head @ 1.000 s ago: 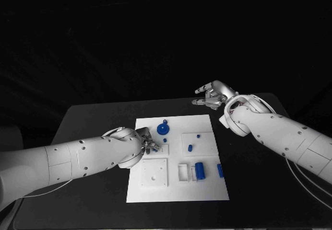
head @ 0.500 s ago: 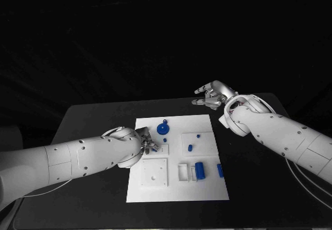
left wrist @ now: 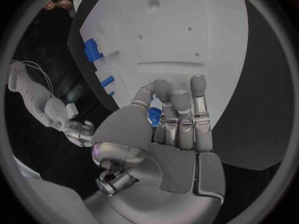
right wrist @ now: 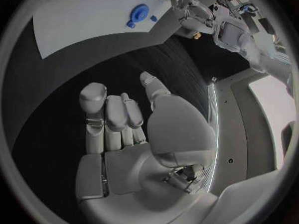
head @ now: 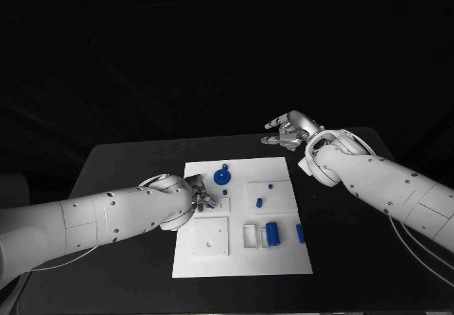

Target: Assemble the parts on the task board

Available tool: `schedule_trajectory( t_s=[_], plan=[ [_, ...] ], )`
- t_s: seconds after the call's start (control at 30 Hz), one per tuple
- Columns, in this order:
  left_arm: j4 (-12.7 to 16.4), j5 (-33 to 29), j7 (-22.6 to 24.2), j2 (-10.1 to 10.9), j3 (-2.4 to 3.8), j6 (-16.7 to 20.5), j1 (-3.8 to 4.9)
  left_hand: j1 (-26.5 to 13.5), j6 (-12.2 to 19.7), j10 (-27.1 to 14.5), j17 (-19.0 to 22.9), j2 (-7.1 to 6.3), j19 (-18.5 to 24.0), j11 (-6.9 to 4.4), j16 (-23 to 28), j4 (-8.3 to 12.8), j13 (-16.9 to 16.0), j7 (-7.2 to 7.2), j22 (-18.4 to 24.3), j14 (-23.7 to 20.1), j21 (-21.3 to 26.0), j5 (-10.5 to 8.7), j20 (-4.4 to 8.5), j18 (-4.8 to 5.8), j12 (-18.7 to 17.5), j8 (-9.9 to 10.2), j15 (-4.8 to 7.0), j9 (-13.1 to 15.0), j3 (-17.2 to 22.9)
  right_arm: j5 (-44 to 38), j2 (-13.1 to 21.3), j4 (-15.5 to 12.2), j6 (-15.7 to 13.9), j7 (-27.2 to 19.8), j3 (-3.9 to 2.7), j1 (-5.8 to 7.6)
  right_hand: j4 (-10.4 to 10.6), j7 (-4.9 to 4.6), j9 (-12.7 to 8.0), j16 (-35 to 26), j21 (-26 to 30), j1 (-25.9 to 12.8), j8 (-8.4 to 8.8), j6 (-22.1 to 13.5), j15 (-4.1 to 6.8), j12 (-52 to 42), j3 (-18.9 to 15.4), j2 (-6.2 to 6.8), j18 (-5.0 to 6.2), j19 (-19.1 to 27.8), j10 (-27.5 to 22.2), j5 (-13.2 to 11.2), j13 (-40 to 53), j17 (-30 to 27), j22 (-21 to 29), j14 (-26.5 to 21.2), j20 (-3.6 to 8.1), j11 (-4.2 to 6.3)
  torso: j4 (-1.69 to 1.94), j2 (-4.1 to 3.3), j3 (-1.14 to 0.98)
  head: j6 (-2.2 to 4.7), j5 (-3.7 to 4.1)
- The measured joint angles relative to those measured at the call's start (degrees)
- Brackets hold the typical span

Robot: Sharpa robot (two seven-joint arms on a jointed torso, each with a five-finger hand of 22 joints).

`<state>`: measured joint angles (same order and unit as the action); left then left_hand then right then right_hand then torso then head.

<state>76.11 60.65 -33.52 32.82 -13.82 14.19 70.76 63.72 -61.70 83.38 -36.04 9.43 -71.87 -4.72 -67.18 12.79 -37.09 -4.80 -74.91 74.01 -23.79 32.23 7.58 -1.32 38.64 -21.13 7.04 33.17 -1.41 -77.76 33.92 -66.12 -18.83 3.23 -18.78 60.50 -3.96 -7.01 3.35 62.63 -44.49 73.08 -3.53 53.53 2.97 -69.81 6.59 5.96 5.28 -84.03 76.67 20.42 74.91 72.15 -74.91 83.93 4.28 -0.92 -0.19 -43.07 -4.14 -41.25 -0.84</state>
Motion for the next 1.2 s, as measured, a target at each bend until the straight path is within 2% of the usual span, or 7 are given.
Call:
schedule_trajectory(
  t_s=[0.2,0.37,0.43,0.57,0.63,0.73,1.2],
  plan=[
    [-0.4,0.0,0.0,-0.3,0.0,-0.1,0.0,0.0,0.1,0.0,0.0,0.0,0.0,0.01,0.0,0.0,0.0,0.07,0.0,0.0,0.0,0.1,0.0,0.0,0.0,0.0,0.0,0.4,0.0,0.0,0.0,0.0,0.1,0.0,0.0,0.0,0.0,0.0,0.0,0.0,0.0,0.0,0.0,0.0,0.0,0.0,0.0,0.0,0.0,0.0,0.0,0.0,0.0,0.0,0.0,0.0,0.0,0.0,0.01,-0.01,0.02,0.01,0.02],
    [-0.8,0.0,0.1,-0.7,0.1,-0.1,-0.18,0.0,0.1,0.0,0.0,0.0,0.0,0.02,0.0,0.0,0.0,0.09,0.0,0.0,0.0,0.1,0.0,0.0,0.0,0.1,0.0,3.7,0.0,0.0,0.0,0.0,0.1,0.0,0.0,0.0,0.0,0.0,0.0,0.0,0.0,0.0,0.0,0.0,0.0,0.0,0.0,0.0,0.0,0.0,0.0,0.0,0.0,0.0,0.0,0.0,0.0,0.0,-0.04,-0.04,0.03,-0.03,0.08],
    [-0.9,0.0,0.1,-0.7,0.14,-0.1,-0.28,0.0,0.1,0.0,0.0,0.0,0.0,0.02,0.0,0.0,0.0,0.09,0.0,0.0,0.0,0.1,0.0,0.0,0.0,0.1,0.0,3.8,-0.1,0.0,0.0,0.0,0.1,0.0,0.0,0.0,0.0,0.0,0.0,0.0,0.0,0.0,0.0,0.0,0.0,0.0,0.0,0.0,0.0,0.0,0.0,0.0,0.0,0.0,0.0,0.0,0.0,0.0,-0.03,-0.05,0.04,-0.05,0.11],
    [-1.1,0.0,0.1,-0.8,0.16,-0.1,-0.5,0.0,0.2,0.0,0.0,0.0,0.0,0.04,0.0,-0.1,0.0,0.16,0.0,0.0,0.0,0.1,0.0,0.0,0.0,0.2,0.0,6.7,-0.1,0.0,0.0,0.0,0.2,0.0,0.0,0.0,0.0,0.0,0.0,0.0,0.0,0.0,0.0,0.0,0.0,0.0,0.0,0.0,-0.01,0.0,0.0,0.0,0.0,0.0,0.0,0.0,0.0,0.0,0.0,-0.05,0.04,-0.09,0.19],
    [-1.2,0.0,0.1,-0.9,0.12,-0.1,-0.64,0.0,0.2,0.0,0.0,0.0,0.0,0.04,0.0,0.0,0.0,0.16,0.0,0.0,0.0,0.1,0.0,0.0,0.0,0.2,0.0,9.2,-0.2,0.0,0.0,0.0,0.2,0.0,0.0,0.0,0.0,0.0,0.0,0.0,0.0,0.0,0.0,0.0,0.0,0.0,0.0,0.0,0.0,0.0,0.0,0.0,0.0,0.0,0.0,0.0,0.0,0.0,0.01,-0.05,0.04,-0.12,0.21],
    [-1.2,0.0,0.1,-0.9,0.11,-0.1,-0.7,0.0,0.2,0.0,0.0,0.0,0.0,0.05,0.0,-0.1,0.0,0.16,0.0,0.0,0.0,0.1,0.0,0.0,0.0,0.3,0.0,10.8,-0.2,0.0,-0.1,0.0,0.2,0.0,0.0,0.0,0.0,0.01,0.0,0.0,0.0,0.0,0.0,0.0,0.0,0.0,0.0,0.0,0.0,0.0,0.0,0.0,0.0,0.0,0.0,0.0,0.0,0.0,0.03,-0.04,0.04,-0.19,0.24],
    [-1.1,0.0,0.1,-0.8,0.12,-0.3,-0.76,0.3,0.0,0.1,0.0,-0.29,-0.2,0.11,0.0,-0.2,0.0,-0.03,0.0,0.0,0.0,-0.13,0.21,0.0,0.0,0.0,0.0,10.8,-0.3,0.0,-0.2,0.1,0.3,0.0,0.0,-0.01,0.0,0.01,0.0,0.0,0.0,0.0,0.0,0.0,0.0,0.0,0.0,0.0,0.0,0.0,0.0,0.0,0.0,0.0,0.0,0.0,0.0,0.0,0.04,-0.04,0.03,-0.36,0.19]
  ],
)
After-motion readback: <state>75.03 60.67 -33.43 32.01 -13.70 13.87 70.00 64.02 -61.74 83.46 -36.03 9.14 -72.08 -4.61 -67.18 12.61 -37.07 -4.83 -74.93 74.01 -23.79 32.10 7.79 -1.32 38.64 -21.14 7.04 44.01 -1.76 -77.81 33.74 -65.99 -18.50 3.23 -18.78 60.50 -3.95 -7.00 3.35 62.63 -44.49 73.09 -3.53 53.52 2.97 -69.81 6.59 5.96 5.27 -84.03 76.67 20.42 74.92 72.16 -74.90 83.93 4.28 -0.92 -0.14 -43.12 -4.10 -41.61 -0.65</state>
